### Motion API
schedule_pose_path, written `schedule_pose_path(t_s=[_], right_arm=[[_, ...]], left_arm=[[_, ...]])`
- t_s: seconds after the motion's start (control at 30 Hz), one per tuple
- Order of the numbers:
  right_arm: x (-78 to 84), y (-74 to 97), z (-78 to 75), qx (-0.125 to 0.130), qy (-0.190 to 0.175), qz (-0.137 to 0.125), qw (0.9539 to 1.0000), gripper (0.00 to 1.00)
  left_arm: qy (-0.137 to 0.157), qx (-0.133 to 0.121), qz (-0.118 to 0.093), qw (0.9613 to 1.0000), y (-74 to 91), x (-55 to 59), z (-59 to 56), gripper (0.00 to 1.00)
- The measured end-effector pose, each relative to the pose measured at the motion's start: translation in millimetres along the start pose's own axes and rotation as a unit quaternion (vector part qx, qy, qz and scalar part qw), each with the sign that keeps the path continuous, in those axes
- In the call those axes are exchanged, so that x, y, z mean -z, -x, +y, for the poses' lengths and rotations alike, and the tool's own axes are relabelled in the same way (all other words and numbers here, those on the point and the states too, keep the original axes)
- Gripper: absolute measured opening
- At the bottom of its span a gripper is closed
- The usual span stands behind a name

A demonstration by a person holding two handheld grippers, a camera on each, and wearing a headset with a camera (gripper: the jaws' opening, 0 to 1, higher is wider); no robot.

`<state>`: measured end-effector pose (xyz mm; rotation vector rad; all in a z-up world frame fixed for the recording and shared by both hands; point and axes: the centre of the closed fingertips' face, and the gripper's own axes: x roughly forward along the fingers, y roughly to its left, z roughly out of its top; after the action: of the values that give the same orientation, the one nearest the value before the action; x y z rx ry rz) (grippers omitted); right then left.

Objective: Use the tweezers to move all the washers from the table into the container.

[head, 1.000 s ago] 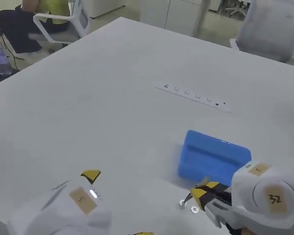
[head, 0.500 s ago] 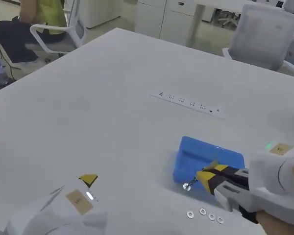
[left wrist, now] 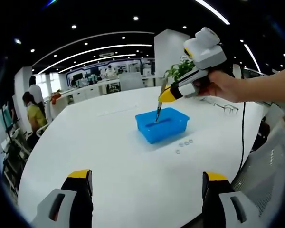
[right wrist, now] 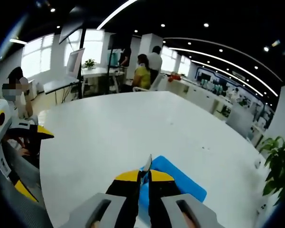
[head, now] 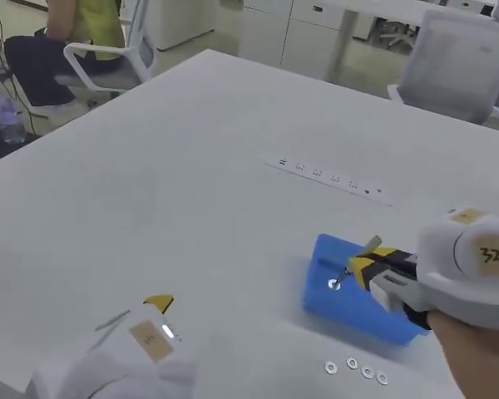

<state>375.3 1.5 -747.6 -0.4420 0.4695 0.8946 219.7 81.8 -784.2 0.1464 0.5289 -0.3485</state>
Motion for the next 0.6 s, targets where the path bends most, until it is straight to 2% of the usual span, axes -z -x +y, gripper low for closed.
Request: schedule_pose_path(t_s=[0.03,0.37,0.6], right_arm=[[1.2,-2.9,-1.2,0.002,-0.001,0.001,1.0000,0.02],[20.8,-35.7,-9.3,-0.001,-0.006,0.026,0.9996,0.02],[33.2,-48.9,-12.3,-0.005,-0.024,0.040,0.9989,0.02]], left_arm=[[0.002,0.000,-0.005,1.0000,0.1,-1.4,0.3,0.99],[0.001,0.005,0.008,1.0000,-1.1,2.9,-2.1,0.96],[-0.005,0.002,0.007,1.0000,-1.2,3.0,-1.5,0.97]])
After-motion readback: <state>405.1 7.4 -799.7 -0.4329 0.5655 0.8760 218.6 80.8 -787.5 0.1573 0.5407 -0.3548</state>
